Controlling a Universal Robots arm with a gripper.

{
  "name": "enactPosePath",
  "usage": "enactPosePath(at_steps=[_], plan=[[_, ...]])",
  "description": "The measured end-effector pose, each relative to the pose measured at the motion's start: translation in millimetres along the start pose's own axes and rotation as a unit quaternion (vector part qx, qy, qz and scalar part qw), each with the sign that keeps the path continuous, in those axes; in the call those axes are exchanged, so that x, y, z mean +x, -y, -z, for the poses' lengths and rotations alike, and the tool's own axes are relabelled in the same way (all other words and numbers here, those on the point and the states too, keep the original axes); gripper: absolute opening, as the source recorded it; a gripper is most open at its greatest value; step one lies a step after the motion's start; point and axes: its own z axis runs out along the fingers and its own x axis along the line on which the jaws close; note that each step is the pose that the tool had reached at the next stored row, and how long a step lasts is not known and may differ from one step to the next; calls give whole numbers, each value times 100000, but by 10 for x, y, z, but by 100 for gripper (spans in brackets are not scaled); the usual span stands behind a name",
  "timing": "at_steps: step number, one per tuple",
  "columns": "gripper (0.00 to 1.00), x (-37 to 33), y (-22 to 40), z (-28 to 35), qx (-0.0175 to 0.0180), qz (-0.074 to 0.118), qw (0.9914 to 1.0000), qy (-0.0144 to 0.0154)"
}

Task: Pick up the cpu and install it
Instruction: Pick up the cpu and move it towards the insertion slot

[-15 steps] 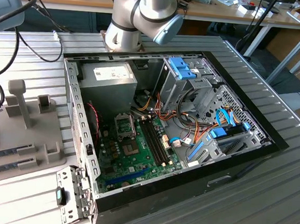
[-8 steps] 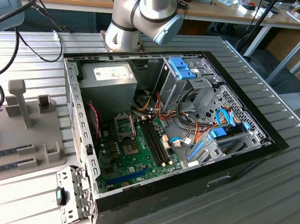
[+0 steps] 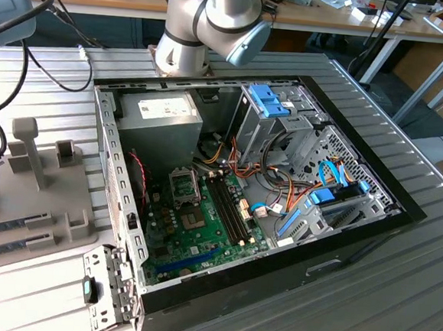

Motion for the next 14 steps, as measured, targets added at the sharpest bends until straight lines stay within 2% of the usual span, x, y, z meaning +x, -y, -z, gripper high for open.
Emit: enactPosePath(at_steps=[7, 12, 13, 14], plan=[[57, 1, 1, -33, 2, 59, 100000, -6], [57, 1, 1, -34, -3, 77, 100000, 1], [56, 1, 1, -34, -3, 79, 100000, 0], [49, 1, 1, -34, -2, 83, 100000, -3]])
